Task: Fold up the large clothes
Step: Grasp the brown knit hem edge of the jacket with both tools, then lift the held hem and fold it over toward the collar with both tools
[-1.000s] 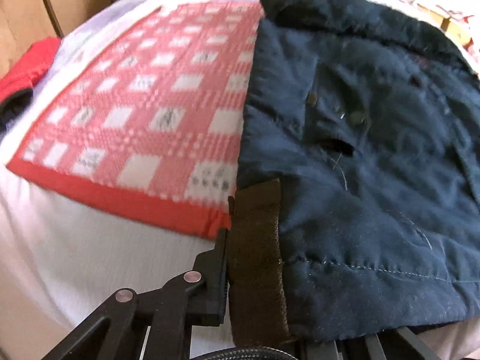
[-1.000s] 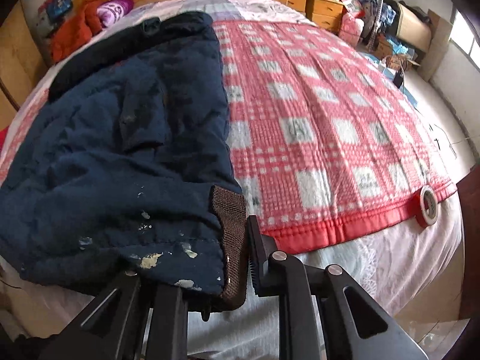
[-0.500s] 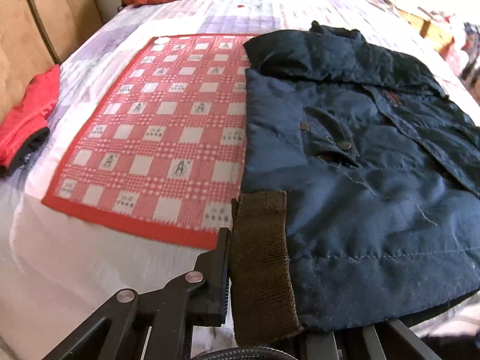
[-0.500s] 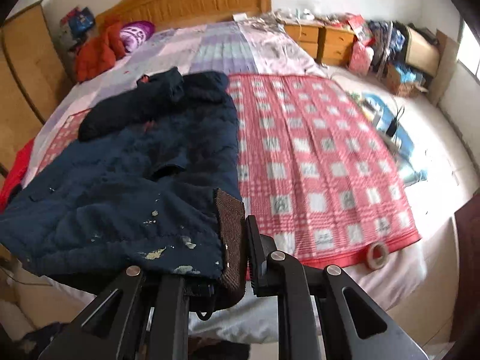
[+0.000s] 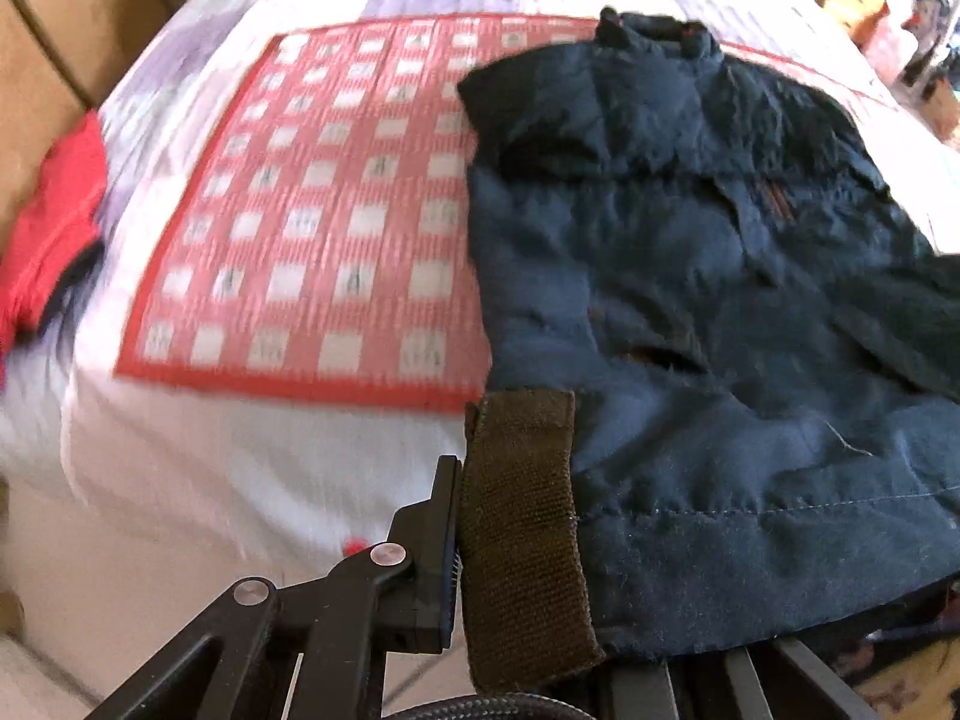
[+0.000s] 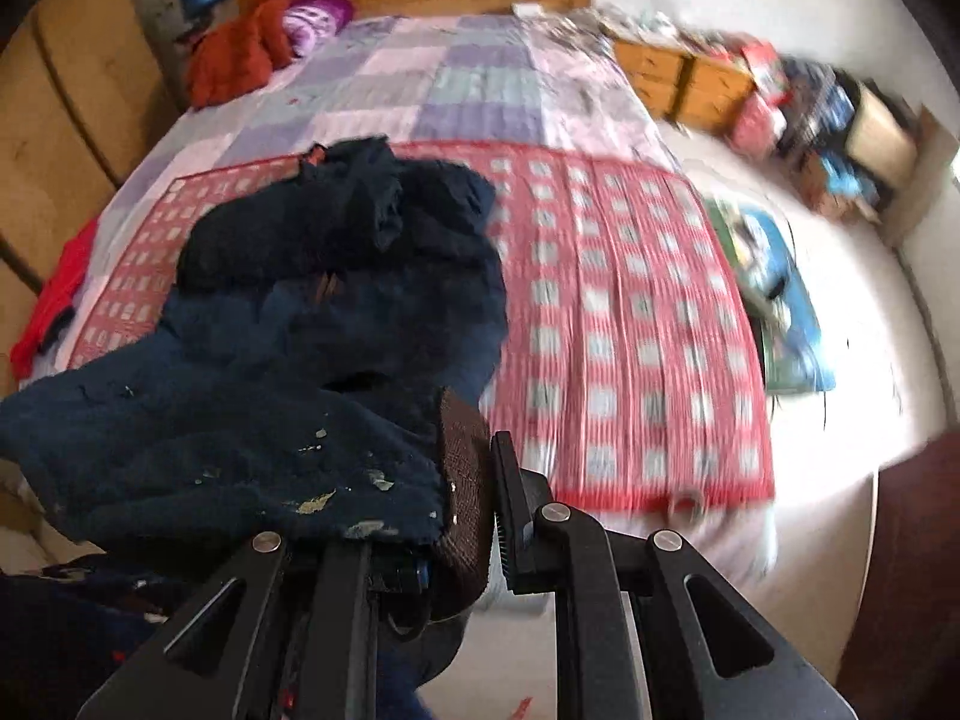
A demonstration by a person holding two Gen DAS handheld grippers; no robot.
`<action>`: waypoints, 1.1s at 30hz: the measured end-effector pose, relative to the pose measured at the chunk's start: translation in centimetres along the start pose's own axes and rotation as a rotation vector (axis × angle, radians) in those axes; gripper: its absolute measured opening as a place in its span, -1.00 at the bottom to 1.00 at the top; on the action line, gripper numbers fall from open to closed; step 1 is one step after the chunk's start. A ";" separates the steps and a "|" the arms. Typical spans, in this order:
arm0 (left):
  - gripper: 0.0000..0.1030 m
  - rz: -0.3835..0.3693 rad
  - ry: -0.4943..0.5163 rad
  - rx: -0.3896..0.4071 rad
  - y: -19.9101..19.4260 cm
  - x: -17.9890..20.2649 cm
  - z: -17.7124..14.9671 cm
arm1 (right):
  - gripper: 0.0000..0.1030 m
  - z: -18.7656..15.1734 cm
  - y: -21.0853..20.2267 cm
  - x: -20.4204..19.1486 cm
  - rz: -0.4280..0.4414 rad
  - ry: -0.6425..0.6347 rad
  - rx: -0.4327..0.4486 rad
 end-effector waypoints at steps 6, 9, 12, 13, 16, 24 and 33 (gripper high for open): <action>-0.72 -0.048 -0.013 0.051 3.6 -2.0 12.8 | -0.72 12.5 3.7 0.2 0.005 -0.101 0.076; -0.72 -0.051 0.005 0.069 6.7 -1.1 20.6 | -0.74 19.2 7.9 0.9 -0.032 -0.136 0.102; -0.72 -0.041 0.046 0.033 11.9 0.5 27.4 | -0.75 25.3 13.8 2.6 -0.072 -0.127 0.096; -0.72 -0.039 0.054 0.004 13.8 0.9 29.0 | -0.75 26.6 15.7 3.3 -0.081 -0.118 0.086; -0.71 -0.014 0.076 -0.053 19.8 2.6 33.0 | -0.75 30.4 23.2 5.5 -0.111 -0.084 0.038; -0.63 0.018 0.089 -0.201 32.3 7.0 35.9 | -0.75 32.8 37.1 10.1 -0.180 -0.047 -0.076; -0.36 -0.104 0.012 -0.275 35.1 6.6 37.2 | -0.58 33.7 44.3 13.0 -0.151 0.013 -0.167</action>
Point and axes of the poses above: each gripper's, at about its wrist camera, not at the fingertips, and y roughly the way its jaws point, x to its right, z to its top, the point moved 2 cm from there along y, roughly the way its jaws point, and after that the axes turned 13 degrees about z, right-handed, at the moved point
